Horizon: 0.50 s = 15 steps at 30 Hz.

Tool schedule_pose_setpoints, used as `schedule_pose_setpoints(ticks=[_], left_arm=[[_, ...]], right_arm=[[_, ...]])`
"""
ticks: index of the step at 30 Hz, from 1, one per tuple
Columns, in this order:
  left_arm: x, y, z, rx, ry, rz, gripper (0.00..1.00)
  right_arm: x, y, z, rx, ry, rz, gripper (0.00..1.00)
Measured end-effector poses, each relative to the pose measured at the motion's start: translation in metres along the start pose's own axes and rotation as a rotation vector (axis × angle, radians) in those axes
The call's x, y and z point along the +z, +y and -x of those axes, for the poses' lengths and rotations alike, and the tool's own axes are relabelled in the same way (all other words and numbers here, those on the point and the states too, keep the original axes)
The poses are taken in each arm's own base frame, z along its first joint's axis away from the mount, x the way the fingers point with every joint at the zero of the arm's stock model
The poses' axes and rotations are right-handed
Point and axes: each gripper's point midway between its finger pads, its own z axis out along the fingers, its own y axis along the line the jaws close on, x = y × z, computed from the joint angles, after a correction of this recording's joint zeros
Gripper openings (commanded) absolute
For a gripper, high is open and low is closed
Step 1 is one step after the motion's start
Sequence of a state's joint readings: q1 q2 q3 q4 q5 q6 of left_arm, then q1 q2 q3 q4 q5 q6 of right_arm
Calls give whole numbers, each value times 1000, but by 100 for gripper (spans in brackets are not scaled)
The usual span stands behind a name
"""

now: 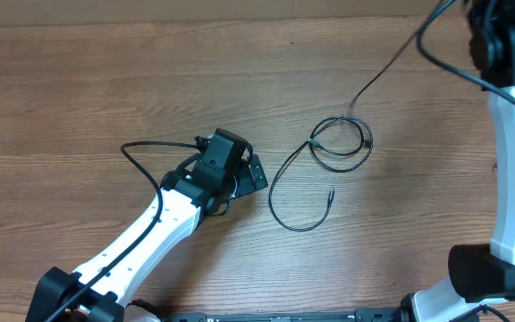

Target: Untangle cables

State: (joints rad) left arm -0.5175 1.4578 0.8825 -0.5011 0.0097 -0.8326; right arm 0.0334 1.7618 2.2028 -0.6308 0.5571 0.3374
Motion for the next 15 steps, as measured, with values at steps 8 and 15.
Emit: schedule_pose_setpoints(ticks=[8, 15], left_arm=[[0, 0, 0, 0, 0, 0, 100], [0, 0, 0, 0, -1, 0, 100]], right_arm=[[26, -47, 79, -147, -275, -88, 4], [84, -81, 44, -265, -153, -25, 4]])
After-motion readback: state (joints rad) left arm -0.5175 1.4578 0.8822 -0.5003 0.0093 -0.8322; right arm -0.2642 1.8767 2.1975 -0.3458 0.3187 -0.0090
